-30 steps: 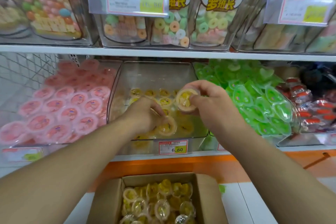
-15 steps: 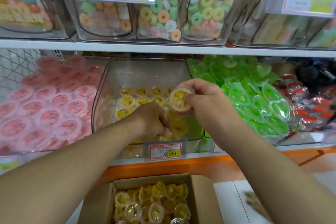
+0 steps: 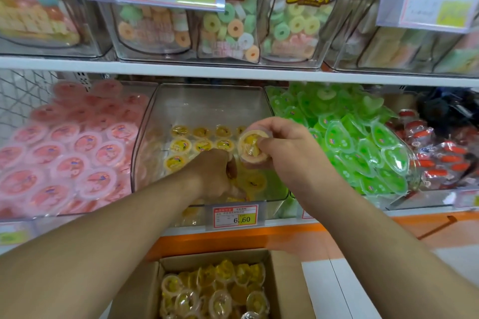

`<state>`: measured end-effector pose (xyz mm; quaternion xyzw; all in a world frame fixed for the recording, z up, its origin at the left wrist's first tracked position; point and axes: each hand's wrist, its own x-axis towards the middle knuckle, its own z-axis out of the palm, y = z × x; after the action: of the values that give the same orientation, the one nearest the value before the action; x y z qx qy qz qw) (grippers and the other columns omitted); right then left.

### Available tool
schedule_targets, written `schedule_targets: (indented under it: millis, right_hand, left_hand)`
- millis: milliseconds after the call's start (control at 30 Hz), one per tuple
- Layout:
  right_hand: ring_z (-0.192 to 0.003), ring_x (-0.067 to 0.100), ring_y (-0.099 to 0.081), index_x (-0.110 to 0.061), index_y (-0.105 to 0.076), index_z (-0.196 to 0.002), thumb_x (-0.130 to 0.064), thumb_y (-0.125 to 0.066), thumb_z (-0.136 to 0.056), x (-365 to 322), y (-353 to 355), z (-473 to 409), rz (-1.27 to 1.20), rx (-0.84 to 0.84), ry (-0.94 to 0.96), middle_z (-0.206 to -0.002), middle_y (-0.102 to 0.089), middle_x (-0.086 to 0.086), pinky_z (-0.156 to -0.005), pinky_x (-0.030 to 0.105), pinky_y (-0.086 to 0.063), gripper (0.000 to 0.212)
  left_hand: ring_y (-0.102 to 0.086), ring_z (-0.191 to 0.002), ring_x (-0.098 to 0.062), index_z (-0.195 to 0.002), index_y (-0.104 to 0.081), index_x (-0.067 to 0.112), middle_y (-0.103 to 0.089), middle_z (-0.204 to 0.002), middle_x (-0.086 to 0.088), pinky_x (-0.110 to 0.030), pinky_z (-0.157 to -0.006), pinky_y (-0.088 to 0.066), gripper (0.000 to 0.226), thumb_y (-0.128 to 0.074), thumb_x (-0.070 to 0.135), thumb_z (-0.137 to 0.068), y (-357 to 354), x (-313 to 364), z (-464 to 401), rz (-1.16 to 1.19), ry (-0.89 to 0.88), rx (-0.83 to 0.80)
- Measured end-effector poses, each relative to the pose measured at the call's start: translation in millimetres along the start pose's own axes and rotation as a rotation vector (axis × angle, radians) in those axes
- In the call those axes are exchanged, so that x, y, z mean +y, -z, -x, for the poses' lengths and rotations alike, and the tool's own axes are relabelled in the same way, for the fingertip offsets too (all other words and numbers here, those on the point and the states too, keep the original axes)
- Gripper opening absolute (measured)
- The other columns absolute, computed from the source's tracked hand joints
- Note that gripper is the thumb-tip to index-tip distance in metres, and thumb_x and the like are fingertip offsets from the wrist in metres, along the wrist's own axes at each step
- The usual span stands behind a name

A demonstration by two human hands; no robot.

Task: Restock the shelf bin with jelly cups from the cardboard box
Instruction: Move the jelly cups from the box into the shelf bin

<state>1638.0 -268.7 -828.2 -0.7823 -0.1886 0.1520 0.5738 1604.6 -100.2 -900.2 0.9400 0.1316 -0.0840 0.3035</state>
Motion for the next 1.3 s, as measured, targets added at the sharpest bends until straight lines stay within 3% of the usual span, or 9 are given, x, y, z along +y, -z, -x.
schedule_targets:
  millis: [300, 433, 533, 733, 833, 900, 1033, 1167, 1300]
  right_hand:
    - [-0.085, 0.023, -0.078, -0.019, -0.076, -0.096, -0.001, -0.056, -0.100, 1.8, -1.7, 1.1, -0.071, -0.011, -0.032, -0.096, -0.077, 0.005, -0.082, 0.052, -0.065, 0.027]
    - [-0.090, 0.025, -0.077, -0.023, -0.077, -0.095, -0.002, -0.058, -0.098, 3.2, -2.3, -0.2, -0.076, -0.002, -0.026, -0.094, -0.078, 0.002, -0.085, 0.053, -0.064, 0.029]
    - [-0.092, 0.026, -0.076, -0.022, -0.077, -0.099, -0.001, -0.060, -0.099, 2.4, -4.1, 1.7, -0.064, -0.004, -0.029, -0.095, -0.079, 0.002, -0.085, 0.044, -0.064, 0.027]
    - [-0.078, 0.025, -0.070, -0.028, -0.076, -0.099, -0.016, -0.069, -0.098, 6.1, -18.0, 3.3, 0.076, -0.017, 0.000, -0.093, -0.077, 0.004, -0.081, 0.049, -0.060, 0.013]
    - [-0.072, 0.016, -0.062, -0.024, -0.075, -0.101, -0.018, -0.071, -0.097, 10.9, -29.3, 1.8, 0.139, -0.071, -0.022, -0.091, -0.073, 0.008, -0.081, 0.048, -0.059, 0.008]
    - [-0.074, 0.013, -0.063, -0.024, -0.076, -0.100, -0.015, -0.073, -0.095, 15.3, -35.4, -2.4, 0.205, -0.106, -0.010, -0.088, -0.070, -0.003, -0.082, 0.043, -0.059, 0.011]
    - [-0.073, 0.006, -0.062, -0.019, -0.079, -0.103, -0.010, -0.075, -0.093, 25.8, -46.4, -18.0, 0.322, -0.179, -0.007, -0.088, -0.070, -0.010, -0.073, 0.023, -0.052, 0.013]
    - [-0.068, 0.001, -0.061, -0.021, -0.082, -0.094, -0.008, -0.077, -0.088, 36.9, -53.0, -30.3, 0.448, -0.267, -0.005, -0.079, -0.070, -0.012, -0.071, 0.021, -0.053, 0.015]
    - [-0.063, -0.008, -0.060, -0.023, -0.084, -0.097, -0.009, -0.080, -0.086, 36.4, -51.5, -32.0, 0.552, -0.351, 0.002, -0.074, -0.070, -0.015, -0.060, 0.009, -0.045, 0.018]
  left_hand:
    - [-0.061, -0.098, -0.015, -0.098, -0.067, 0.035, -0.063, -0.103, 0.009, -0.040, -0.087, -0.059, 0.068, -0.079, 0.078, -0.046, 2.2, -0.8, 7.3, -0.069, 0.008, 0.065]
    - [-0.063, -0.092, -0.014, -0.095, -0.067, 0.031, -0.065, -0.099, 0.010, -0.037, -0.085, -0.056, 0.045, -0.086, 0.061, -0.068, 20.8, -1.0, 22.6, 0.016, -0.010, 0.149]
    - [-0.061, -0.097, -0.012, -0.104, -0.066, 0.032, -0.062, -0.106, 0.012, -0.029, -0.082, -0.051, 0.040, -0.083, 0.057, -0.078, 40.7, 3.8, 45.7, 0.000, -0.014, 0.185]
    - [-0.057, -0.110, -0.014, -0.110, -0.067, 0.033, -0.060, -0.111, 0.012, -0.038, -0.100, -0.047, 0.024, -0.069, 0.049, -0.091, 75.7, -2.2, 92.0, -0.179, -0.166, 0.452]
    - [-0.050, -0.124, -0.015, -0.119, -0.065, 0.035, -0.057, -0.124, 0.015, -0.039, -0.110, -0.032, 0.025, -0.066, 0.044, -0.095, 83.0, -15.5, 104.6, -0.235, -0.179, 0.572]
    - [-0.041, -0.137, -0.017, -0.130, -0.062, 0.035, -0.052, -0.141, 0.010, -0.041, -0.113, -0.023, 0.036, -0.065, 0.043, -0.095, 81.6, -29.8, 108.3, -0.300, -0.163, 0.613]
    - [-0.029, -0.150, -0.020, -0.151, -0.046, 0.032, -0.036, -0.162, 0.002, -0.048, -0.122, -0.021, 0.055, -0.056, 0.048, -0.100, 72.3, -50.3, 108.4, -0.304, -0.104, 0.571]
    - [-0.027, -0.154, -0.019, -0.157, -0.038, 0.028, -0.034, -0.163, 0.006, -0.050, -0.123, -0.028, 0.062, -0.048, 0.053, -0.101, 63.2, -63.8, 103.6, -0.271, -0.129, 0.483]
    - [-0.011, -0.158, -0.015, -0.160, -0.034, 0.028, -0.027, -0.167, 0.010, -0.046, -0.124, -0.021, 0.064, -0.044, 0.054, -0.102, 56.6, -69.8, 99.4, -0.311, -0.151, 0.458]
